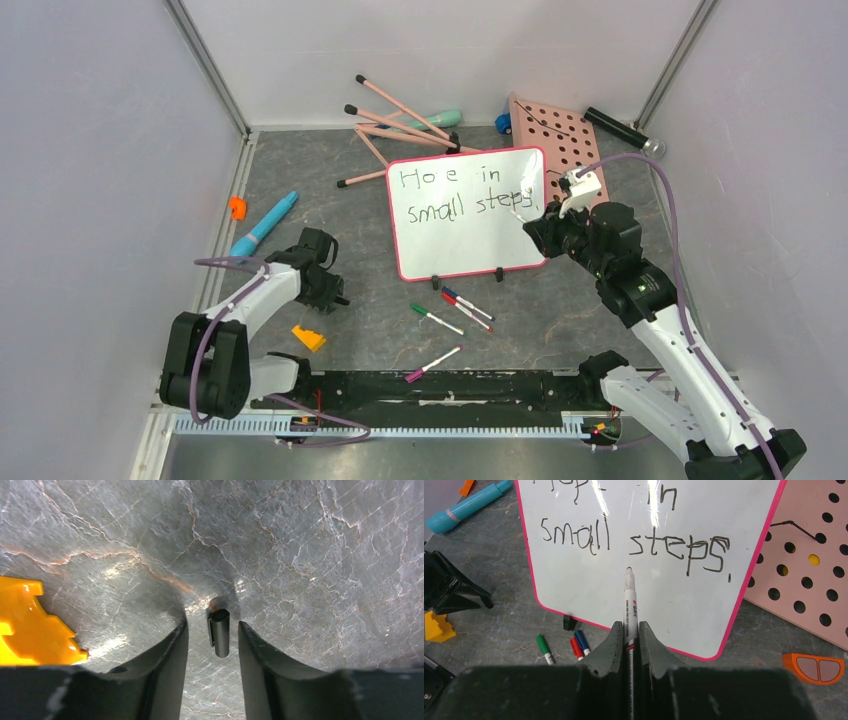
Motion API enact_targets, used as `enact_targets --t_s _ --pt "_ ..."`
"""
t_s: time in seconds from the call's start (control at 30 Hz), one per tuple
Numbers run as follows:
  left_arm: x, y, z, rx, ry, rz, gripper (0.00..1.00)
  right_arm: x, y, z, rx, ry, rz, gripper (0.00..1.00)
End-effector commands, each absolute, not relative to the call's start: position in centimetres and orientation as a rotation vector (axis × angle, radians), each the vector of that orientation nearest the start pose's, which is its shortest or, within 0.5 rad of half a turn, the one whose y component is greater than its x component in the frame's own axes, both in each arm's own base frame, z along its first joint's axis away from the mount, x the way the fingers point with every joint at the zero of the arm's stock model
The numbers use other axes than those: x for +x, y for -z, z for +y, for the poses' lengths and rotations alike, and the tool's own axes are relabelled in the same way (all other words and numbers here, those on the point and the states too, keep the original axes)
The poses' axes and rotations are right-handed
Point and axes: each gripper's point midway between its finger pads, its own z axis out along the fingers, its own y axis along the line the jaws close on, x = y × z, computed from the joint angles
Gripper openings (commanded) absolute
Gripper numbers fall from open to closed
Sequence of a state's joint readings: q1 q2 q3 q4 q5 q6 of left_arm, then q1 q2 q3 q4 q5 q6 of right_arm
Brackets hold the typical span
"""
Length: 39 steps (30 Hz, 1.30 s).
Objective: Write a sentence on the whiteboard
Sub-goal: Close the whiteboard marker at the center of the board.
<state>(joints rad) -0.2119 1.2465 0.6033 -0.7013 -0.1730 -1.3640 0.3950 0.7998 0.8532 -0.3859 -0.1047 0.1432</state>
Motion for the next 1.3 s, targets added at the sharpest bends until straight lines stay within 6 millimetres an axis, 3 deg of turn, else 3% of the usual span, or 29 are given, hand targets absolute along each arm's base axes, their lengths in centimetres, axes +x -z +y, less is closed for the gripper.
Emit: enact_targets --t_s 0.0,0.07,0.17,0.27,0.47,0.67,1.07,1.27 --pt "21.5 -0.3 -5.7 -1.687 0.059 2.314 0.31 26.2 -26.0 13.9 -0.311 -0.488 1.899 0.00" --pt "21.5 0.2 -6.0 -1.699 0.082 2.313 0.02 26.1 -25.7 13.8 -0.312 -0.487 1.902 0.00" --pt "21.5 -0.1 -5.9 -1.675 0.084 2.318 0.02 26.0 -25.5 14.2 -0.327 -0.510 1.892 0.00" --pt "22.4 -2.3 -6.0 -1.602 0.167 2.287 0.02 25.3 -25.2 15.9 -0.385 -0.624 1.859 0.00" --pt "24.5 -9.7 -7.9 -1.507 0.502 2.146 0.02 23.6 -24.9 20.4 -0.431 -0.887 1.742 0.00" --pt "25.3 -15.4 -11.3 -1.525 0.963 1.965 0.02 21.8 -25.2 26.0 -0.513 -0.957 1.657 0.00" --pt "25.2 -19.7 -14.6 -1.557 1.350 1.902 0.02 20.3 -25.0 34.7 -0.654 -0.952 1.618 0.00" --pt "25.1 -20.5 -15.2 -1.557 1.415 1.908 0.02 21.1 -25.0 36.6 -0.655 -0.923 1.630 0.00"
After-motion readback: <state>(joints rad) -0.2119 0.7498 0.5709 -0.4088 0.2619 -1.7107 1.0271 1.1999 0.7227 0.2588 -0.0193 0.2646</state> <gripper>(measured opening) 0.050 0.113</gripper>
